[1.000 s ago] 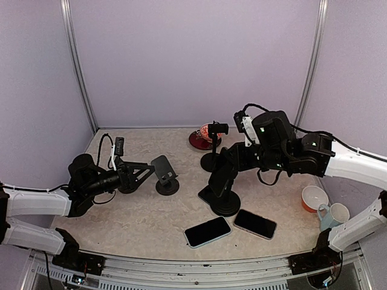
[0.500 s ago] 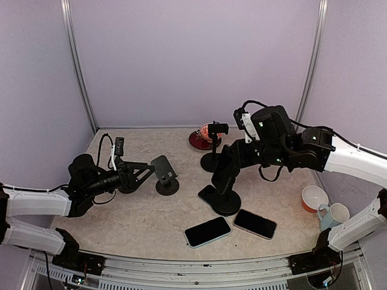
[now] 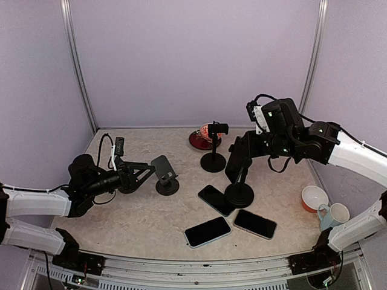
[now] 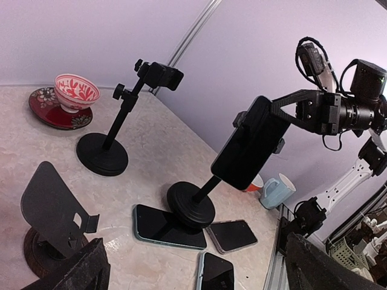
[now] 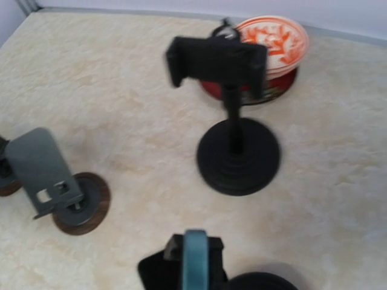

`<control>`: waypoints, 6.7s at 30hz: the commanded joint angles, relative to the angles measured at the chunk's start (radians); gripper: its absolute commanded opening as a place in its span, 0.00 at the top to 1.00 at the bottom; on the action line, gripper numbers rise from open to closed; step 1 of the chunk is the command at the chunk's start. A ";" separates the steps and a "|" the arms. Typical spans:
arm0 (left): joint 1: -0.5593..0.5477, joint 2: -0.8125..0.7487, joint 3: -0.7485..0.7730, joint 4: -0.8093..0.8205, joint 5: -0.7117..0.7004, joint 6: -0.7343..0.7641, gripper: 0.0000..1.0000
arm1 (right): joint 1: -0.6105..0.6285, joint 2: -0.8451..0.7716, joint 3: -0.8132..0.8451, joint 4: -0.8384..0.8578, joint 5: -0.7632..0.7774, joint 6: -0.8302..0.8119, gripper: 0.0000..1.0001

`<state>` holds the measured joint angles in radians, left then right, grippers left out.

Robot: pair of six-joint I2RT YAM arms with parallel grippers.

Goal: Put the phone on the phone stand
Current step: Pick up the phone stand with the phone from the center of the board, then place the phone stand with the phone at the corner of the board, then pick up the phone stand at the center of the board.

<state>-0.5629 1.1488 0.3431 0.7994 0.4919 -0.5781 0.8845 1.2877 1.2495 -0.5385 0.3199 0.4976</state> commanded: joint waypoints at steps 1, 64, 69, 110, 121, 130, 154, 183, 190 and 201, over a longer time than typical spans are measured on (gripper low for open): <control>-0.005 -0.020 -0.009 0.020 -0.004 0.013 0.01 | -0.052 -0.064 0.077 0.046 0.027 -0.033 1.00; -0.007 -0.296 -0.003 -0.281 -0.055 0.075 0.01 | -0.683 0.745 0.910 0.061 -0.808 -0.730 1.00; -0.008 -0.270 -0.007 -0.256 -0.048 0.067 0.01 | -0.699 0.766 0.901 0.079 -0.830 -0.715 1.00; -0.040 -0.098 -0.025 -0.095 -0.036 0.066 0.01 | -0.373 0.131 0.057 0.238 -0.160 -0.352 0.00; -0.066 -0.156 -0.069 -0.142 -0.100 0.092 0.01 | -0.132 0.008 -0.308 0.311 -0.031 -0.227 0.00; -0.078 -0.195 -0.143 -0.158 -0.127 0.090 0.01 | -0.050 0.043 -0.459 0.368 -0.096 -0.156 0.00; -0.112 -0.317 -0.164 -0.258 -0.276 0.087 0.01 | 0.058 0.219 -0.469 0.389 -0.185 -0.155 0.00; -0.138 -0.403 -0.157 -0.310 -0.490 0.032 0.01 | 0.028 0.209 -0.309 0.411 0.086 -0.234 0.00; -0.177 -0.399 -0.151 -0.321 -0.501 0.019 0.01 | -0.174 0.204 -0.158 0.475 0.053 -0.287 0.07; -0.202 -0.479 -0.123 -0.426 -0.532 0.017 0.01 | -0.303 0.548 0.360 0.221 -0.160 -0.341 0.17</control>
<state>-0.7582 0.6987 0.1833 0.4229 -0.0204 -0.5648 0.5816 1.7443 1.4940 -0.1730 0.2604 0.1814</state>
